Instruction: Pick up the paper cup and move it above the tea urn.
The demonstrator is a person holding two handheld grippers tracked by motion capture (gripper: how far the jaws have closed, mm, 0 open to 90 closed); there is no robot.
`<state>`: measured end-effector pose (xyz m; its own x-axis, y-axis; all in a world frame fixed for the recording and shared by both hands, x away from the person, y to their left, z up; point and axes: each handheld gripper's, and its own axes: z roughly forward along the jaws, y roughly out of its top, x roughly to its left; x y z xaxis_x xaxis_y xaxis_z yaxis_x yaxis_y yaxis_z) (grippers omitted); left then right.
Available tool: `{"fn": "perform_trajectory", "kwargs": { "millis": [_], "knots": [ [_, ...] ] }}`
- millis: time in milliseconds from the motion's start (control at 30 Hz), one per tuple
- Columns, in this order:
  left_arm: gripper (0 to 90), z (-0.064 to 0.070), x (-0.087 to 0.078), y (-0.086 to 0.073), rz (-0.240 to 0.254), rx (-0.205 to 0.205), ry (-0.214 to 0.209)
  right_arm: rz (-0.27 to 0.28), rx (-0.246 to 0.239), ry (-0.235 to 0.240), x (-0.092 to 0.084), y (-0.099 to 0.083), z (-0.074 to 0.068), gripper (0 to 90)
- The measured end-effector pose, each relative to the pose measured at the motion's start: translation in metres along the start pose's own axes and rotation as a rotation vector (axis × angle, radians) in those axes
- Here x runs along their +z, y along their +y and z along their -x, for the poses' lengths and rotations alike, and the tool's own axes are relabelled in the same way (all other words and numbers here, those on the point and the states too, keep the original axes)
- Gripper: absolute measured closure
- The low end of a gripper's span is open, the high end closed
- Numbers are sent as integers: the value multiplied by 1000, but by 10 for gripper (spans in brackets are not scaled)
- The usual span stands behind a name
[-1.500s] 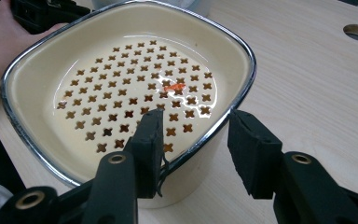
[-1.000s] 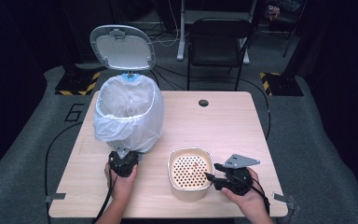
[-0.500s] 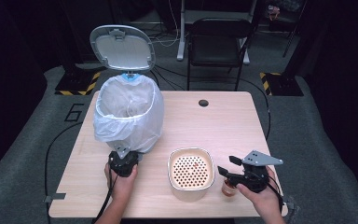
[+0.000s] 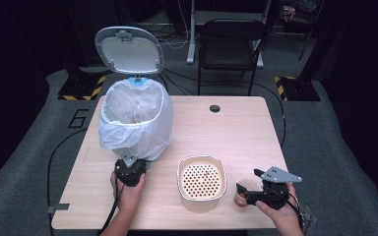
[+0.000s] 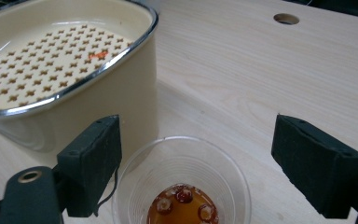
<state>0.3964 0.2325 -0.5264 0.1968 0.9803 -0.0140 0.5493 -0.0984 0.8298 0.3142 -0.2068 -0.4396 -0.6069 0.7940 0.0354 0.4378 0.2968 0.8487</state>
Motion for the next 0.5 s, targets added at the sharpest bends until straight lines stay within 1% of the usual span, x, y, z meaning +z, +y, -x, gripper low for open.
{"fn": "perform_trajectory", "kwargs": {
  "millis": [100,233,267,333,433,467,500],
  "knots": [
    [639,0,-1,0,-9,4,-2,-8,-8,0,2,-7,-1,148],
    [639,0,0,0,0,3,1,0,-3,32,7,-17,-1,147],
    [639,0,0,0,-1,0,0,-2,7,37,8,-19,-3,147],
    [639,0,0,0,-2,0,0,-7,13,42,10,-21,-3,149],
    [639,0,0,0,0,2,1,-13,12,54,12,-24,-1,161],
    [639,0,-1,0,-10,4,-2,-19,13,60,13,-26,-1,167],
    [639,0,0,0,-9,1,-3,-23,8,60,14,-27,0,174]
  ]
}}
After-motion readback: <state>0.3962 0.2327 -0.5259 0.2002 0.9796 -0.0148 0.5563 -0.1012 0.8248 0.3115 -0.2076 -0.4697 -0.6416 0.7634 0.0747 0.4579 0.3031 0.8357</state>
